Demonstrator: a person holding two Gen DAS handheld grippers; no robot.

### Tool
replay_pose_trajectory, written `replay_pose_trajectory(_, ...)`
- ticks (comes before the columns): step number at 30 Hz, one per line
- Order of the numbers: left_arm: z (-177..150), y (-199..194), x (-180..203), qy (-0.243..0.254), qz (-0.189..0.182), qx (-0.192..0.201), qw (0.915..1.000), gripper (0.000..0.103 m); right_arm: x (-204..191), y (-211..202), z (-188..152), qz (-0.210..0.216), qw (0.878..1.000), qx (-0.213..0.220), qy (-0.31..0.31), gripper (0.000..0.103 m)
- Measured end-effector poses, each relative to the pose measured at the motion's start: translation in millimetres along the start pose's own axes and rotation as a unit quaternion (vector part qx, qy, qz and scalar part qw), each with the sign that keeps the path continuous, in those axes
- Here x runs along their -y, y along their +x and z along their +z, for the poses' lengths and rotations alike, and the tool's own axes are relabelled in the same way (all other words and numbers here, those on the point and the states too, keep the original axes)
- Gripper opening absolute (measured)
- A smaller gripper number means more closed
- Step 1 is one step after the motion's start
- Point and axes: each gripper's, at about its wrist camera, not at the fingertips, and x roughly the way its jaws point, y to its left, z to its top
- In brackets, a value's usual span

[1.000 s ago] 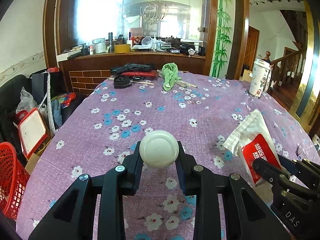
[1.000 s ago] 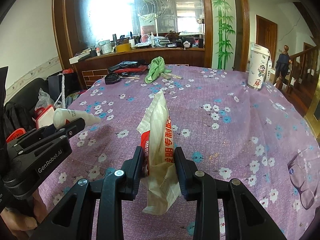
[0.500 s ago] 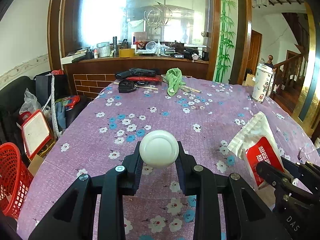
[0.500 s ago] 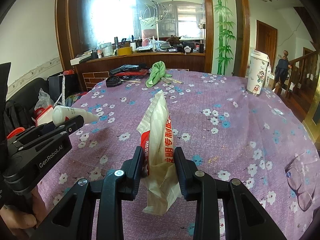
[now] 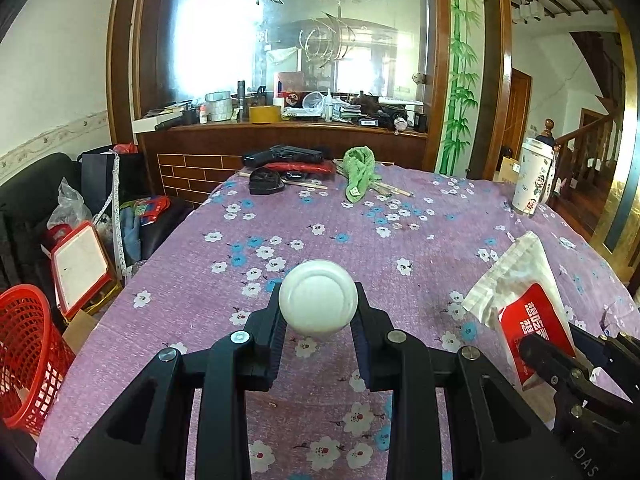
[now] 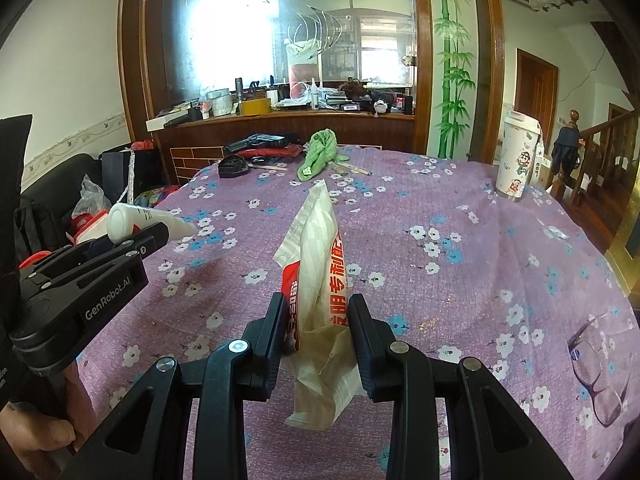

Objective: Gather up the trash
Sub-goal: 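Lift the white bottle with the left gripper while the right holds the wrapper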

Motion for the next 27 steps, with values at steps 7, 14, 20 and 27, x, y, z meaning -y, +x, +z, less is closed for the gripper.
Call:
replay_pose_trajectory(7, 1, -1, -4, -0.007, 0.008, 0.005, 0.9999, 0.029, -5, -3, -2, 0.003, 1.0, 0.006, -0.009, 0.034)
replay_pose_trajectory(14, 2, -2, -7, -0.013, 0.013, 0.007, 0.9998, 0.029, -10, -5, -2, 0.006, 1.0, 0.01, -0.02, 0.034)
replay_pose_trajectory(20, 3, -3, -12, -0.021, 0.021, 0.011, 0.9995, 0.029, -12, -6, -2, 0.008, 1.0, 0.012, -0.023, 0.034)
replay_pose_trajectory(27, 4, -3, -15, -0.026, 0.027, 0.014, 0.9992, 0.029, -16, -7, -3, 0.01, 0.999, 0.013, -0.031, 0.034)
